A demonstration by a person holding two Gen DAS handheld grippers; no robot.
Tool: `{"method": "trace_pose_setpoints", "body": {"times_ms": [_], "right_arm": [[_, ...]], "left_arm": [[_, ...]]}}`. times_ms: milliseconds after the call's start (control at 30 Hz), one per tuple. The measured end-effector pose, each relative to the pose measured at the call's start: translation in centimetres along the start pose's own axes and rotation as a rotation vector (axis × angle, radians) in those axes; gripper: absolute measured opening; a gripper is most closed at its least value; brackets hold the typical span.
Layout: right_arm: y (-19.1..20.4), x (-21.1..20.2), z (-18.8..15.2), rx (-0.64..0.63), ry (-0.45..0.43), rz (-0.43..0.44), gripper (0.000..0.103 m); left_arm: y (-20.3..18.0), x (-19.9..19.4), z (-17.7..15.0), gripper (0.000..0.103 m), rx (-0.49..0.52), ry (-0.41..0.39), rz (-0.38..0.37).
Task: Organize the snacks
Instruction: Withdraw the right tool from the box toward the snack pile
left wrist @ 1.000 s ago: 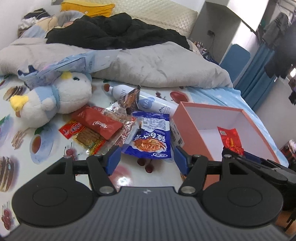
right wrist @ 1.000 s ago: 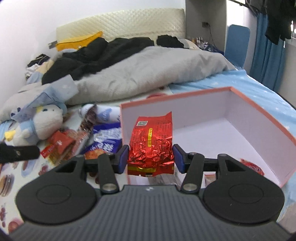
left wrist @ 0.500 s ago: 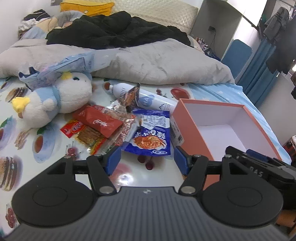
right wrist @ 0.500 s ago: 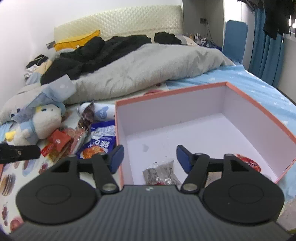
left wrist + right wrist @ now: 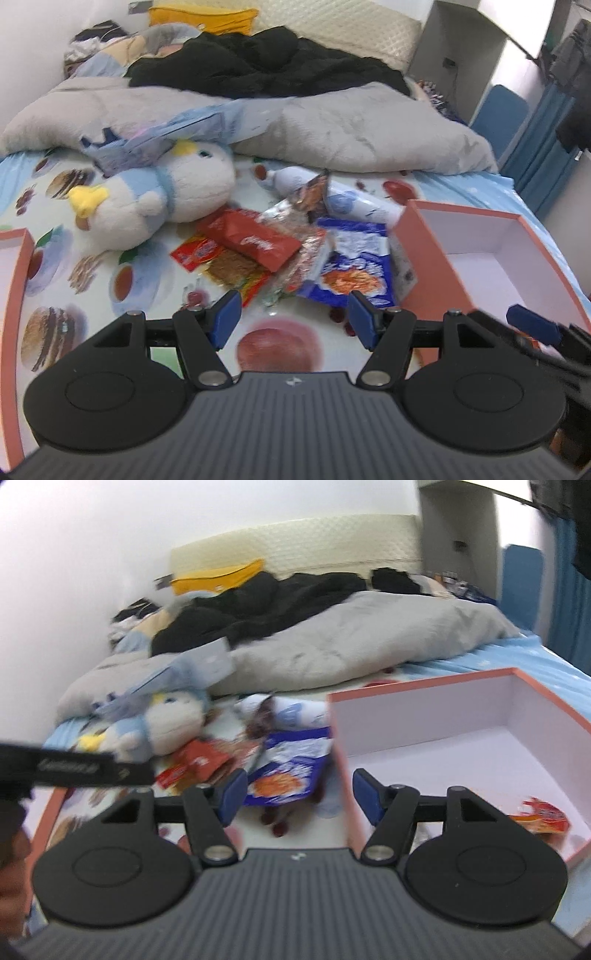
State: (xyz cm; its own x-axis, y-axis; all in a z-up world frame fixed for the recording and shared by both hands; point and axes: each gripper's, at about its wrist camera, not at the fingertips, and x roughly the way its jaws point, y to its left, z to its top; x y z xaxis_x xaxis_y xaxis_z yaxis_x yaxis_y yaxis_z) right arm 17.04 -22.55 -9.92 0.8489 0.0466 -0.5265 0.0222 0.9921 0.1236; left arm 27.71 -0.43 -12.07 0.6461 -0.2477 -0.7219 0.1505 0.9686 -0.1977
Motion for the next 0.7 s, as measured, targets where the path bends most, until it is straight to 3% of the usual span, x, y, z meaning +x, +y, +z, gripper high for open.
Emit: {"method": "trace_pose_setpoints", "body": {"times_ms": [367, 700], "right_arm": [[5.5, 5.2, -2.3, -0.214, 0.048, 0.028, 0.064], [6.7, 11.3, -3.5, -0.449, 0.052, -0.126, 0.062]], "left_arm": [[3.2, 5.8, 0.5, 0.069, 0.004, 0.044, 0.027], [4.0, 12.4, -0.1, 0.069, 0.123, 0.141, 0.000]]}}
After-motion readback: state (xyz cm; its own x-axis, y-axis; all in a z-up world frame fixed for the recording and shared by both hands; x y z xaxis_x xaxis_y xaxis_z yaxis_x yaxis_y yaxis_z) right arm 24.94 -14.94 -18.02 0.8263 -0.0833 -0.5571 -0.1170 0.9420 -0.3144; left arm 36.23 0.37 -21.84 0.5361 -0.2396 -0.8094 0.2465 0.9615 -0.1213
